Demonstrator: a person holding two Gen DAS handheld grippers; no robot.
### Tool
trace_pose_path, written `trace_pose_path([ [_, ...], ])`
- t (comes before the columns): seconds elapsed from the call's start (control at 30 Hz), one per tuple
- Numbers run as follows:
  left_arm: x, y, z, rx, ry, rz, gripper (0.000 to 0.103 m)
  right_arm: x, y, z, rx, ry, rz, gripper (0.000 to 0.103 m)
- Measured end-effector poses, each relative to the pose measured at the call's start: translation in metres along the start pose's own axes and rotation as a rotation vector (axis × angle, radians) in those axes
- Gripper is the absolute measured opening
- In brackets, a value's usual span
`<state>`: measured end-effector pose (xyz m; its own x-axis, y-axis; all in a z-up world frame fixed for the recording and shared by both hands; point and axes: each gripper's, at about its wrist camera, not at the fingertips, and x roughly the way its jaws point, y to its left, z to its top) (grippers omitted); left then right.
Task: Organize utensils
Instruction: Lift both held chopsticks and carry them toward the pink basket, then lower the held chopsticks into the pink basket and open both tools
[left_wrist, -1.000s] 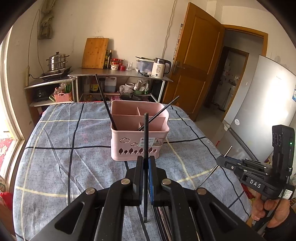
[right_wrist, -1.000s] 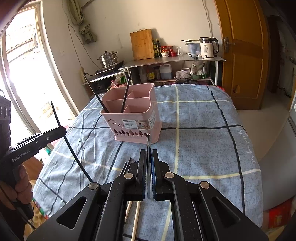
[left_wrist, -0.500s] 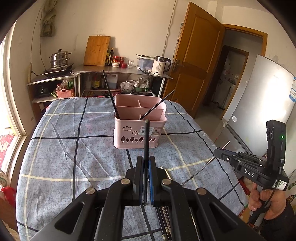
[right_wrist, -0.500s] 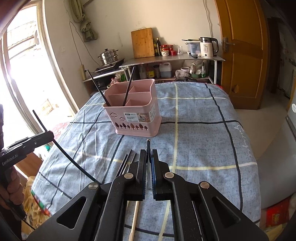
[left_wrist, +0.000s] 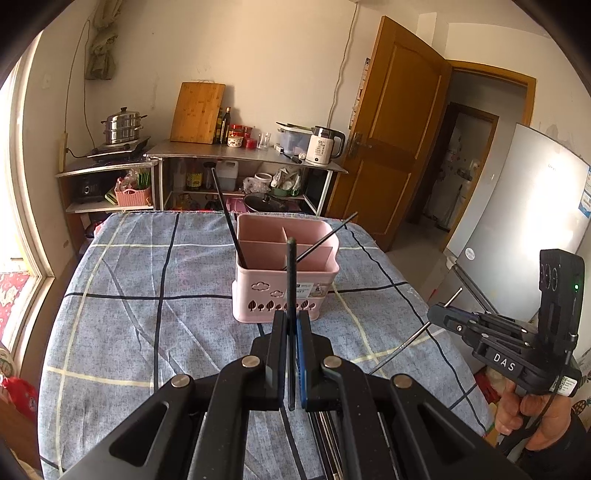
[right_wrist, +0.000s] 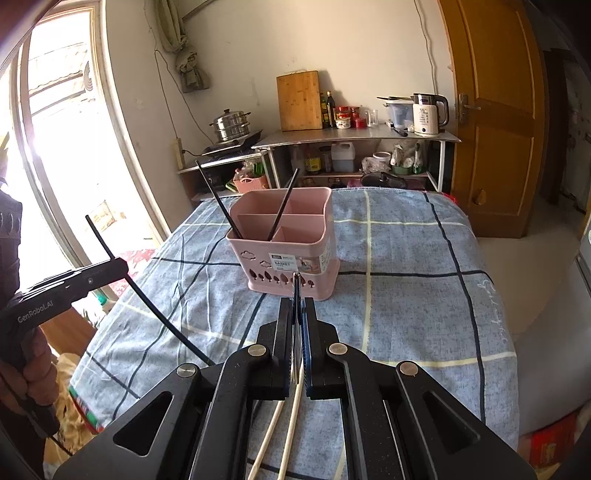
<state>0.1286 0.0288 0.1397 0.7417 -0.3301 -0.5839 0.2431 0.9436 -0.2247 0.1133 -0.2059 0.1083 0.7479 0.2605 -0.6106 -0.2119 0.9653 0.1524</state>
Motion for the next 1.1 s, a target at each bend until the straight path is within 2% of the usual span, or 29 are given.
trace_pose_path([
  [0.37,0.014,0.013,0.062,-0.008,-0.085,0.017,0.004,0.023,0.019,0.055,-0.001,-0.079,0.052,0.004],
  [0.73,0.020,0.021,0.127,-0.002,-0.182,0.026,0.004,0.037,0.027,0.111,-0.004,-0.172,0.055,0.004],
  [0.9,0.038,0.025,0.138,0.014,-0.183,0.035,0.004,0.055,0.027,0.122,0.010,-0.181,0.050,0.004],
  [1.1,0.068,0.038,0.127,-0.005,-0.146,0.035,0.004,0.088,0.029,0.113,0.013,-0.134,0.045,0.004],
])
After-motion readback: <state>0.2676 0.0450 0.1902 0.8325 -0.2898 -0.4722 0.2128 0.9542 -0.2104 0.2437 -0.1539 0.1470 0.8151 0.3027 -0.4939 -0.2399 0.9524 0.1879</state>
